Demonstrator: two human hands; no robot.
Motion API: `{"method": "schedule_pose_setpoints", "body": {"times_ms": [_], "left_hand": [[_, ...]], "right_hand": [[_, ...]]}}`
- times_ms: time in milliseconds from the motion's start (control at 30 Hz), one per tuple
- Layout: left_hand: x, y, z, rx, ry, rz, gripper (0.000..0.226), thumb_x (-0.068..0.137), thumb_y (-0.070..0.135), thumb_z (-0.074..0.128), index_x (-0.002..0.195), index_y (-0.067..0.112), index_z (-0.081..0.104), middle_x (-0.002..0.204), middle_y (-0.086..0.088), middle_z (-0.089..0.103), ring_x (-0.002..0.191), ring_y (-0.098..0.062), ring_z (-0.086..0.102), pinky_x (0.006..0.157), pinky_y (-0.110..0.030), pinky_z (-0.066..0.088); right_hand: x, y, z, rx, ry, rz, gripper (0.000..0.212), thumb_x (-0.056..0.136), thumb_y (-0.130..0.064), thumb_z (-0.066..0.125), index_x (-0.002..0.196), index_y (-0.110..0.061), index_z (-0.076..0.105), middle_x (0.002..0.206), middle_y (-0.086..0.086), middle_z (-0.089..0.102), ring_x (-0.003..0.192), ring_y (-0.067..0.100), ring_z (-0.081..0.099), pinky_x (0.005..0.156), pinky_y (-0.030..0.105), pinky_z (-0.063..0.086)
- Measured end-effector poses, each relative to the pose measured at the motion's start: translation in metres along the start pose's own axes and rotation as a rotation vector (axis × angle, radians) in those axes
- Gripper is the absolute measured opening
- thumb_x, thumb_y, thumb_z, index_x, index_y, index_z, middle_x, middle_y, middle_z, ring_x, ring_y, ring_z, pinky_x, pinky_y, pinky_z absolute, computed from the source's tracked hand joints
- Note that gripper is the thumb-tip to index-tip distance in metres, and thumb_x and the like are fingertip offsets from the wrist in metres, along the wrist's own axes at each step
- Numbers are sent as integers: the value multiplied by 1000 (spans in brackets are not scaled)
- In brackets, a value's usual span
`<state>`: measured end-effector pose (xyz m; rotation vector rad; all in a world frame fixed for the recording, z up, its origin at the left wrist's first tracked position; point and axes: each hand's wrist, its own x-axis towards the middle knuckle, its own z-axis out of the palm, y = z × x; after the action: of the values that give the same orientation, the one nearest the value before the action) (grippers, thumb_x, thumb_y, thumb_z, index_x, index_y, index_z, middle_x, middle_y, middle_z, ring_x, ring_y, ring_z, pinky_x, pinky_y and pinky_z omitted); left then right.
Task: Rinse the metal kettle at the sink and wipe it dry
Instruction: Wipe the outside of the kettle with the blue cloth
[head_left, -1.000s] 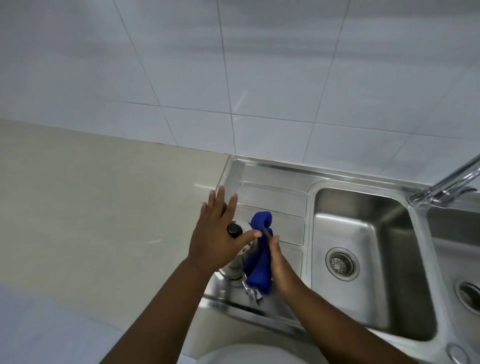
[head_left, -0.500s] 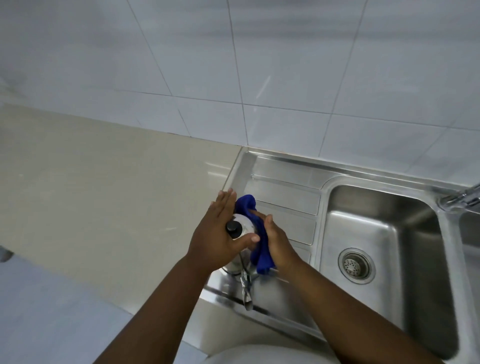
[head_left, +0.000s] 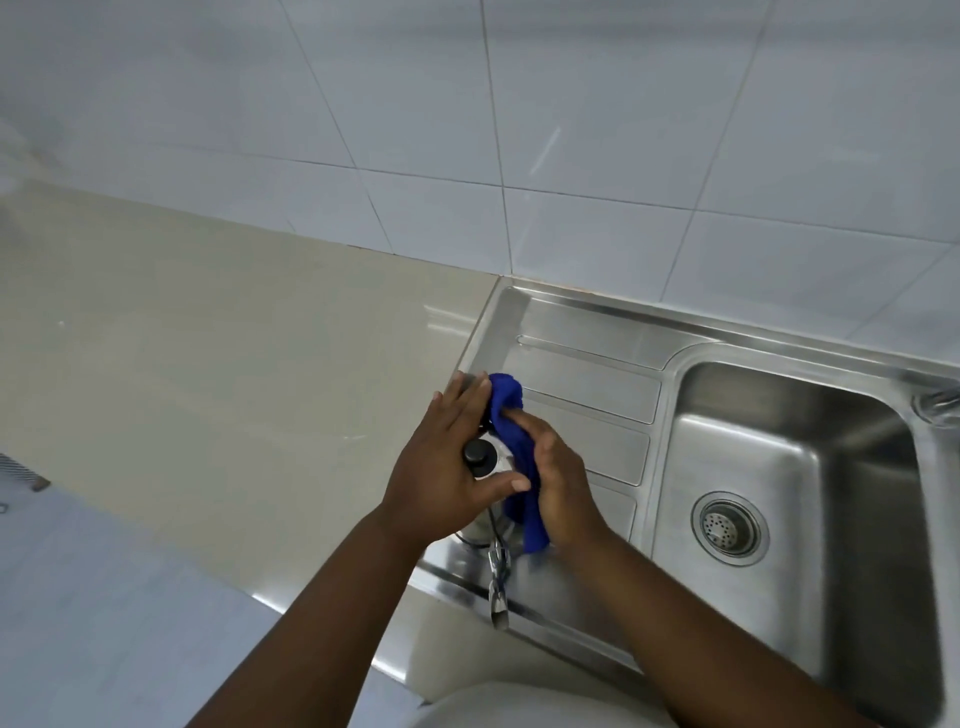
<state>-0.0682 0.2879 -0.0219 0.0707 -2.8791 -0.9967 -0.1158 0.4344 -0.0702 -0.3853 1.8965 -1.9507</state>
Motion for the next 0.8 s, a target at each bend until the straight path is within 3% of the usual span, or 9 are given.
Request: {"method": "schedule_pose_setpoints", "body": {"times_ms": [167,267,333,400,467,567,667,733,800], "left_hand": [[2,4,-2,92,18,-20,92,79,76,40,150,19,27,158,5,27,149,-6,11,123,-42,8],[0,10,-3,202,66,-27,84,86,76,18,148,21,32,155,5,35,148,-6,17,122,-45,7],[-1,13,-3,252,70,-39,82,88,74,11,147,21,33,154,4,38,148,-8,18,122,-47,8],[-1,15,-4,317,53,-30,87,86,75,7,147,19,33,152,2,40,147,-12,21,122,-48,10],[0,15,-8,379,38,20,90,85,78,6,144,17,36,145,1,47,143,-18,31,121,-47,12],[4,14,-14,299,5,150,81,86,77,15,137,21,44,129,2,54,126,-19,45,119,-42,17],[10,8,-18,305,-60,237,86,85,77,18,134,13,46,120,-2,55,114,-21,50,114,-37,21],[13,5,-20,356,-75,270,91,85,77,19,139,7,41,120,-6,56,114,-23,49,112,-31,18],[14,5,-21,365,-80,275,93,85,77,18,143,7,39,117,-6,56,112,-23,47,108,-30,23]], "right_hand": [[20,28,-17,167,-102,437,79,72,-90,31,121,-37,64,121,7,69,117,29,62,107,57,40],[1,24,-8,215,69,486,77,70,-88,37,117,-34,66,118,9,71,113,29,65,104,56,45],[-19,9,0,280,189,502,75,69,-84,39,112,-29,68,111,10,73,105,28,67,94,48,52],[-37,-4,4,318,179,475,64,73,-74,33,111,-34,65,110,4,73,102,22,68,82,35,53],[-46,-28,1,254,85,387,65,78,-71,25,124,-39,58,121,-10,66,108,6,63,85,24,49],[-32,-56,-8,45,-110,255,69,83,-75,17,134,-44,50,140,-30,44,124,-18,39,95,6,33],[-10,-60,-18,-76,-162,344,63,82,-79,17,123,-52,56,128,-12,61,113,2,58,96,23,43],[-3,-50,-22,-41,-154,465,69,79,-84,20,117,-45,62,111,3,71,102,20,67,94,36,51],[-1,-44,-22,-5,-135,536,76,78,-85,22,115,-36,66,102,8,74,94,23,70,88,37,52]]}}
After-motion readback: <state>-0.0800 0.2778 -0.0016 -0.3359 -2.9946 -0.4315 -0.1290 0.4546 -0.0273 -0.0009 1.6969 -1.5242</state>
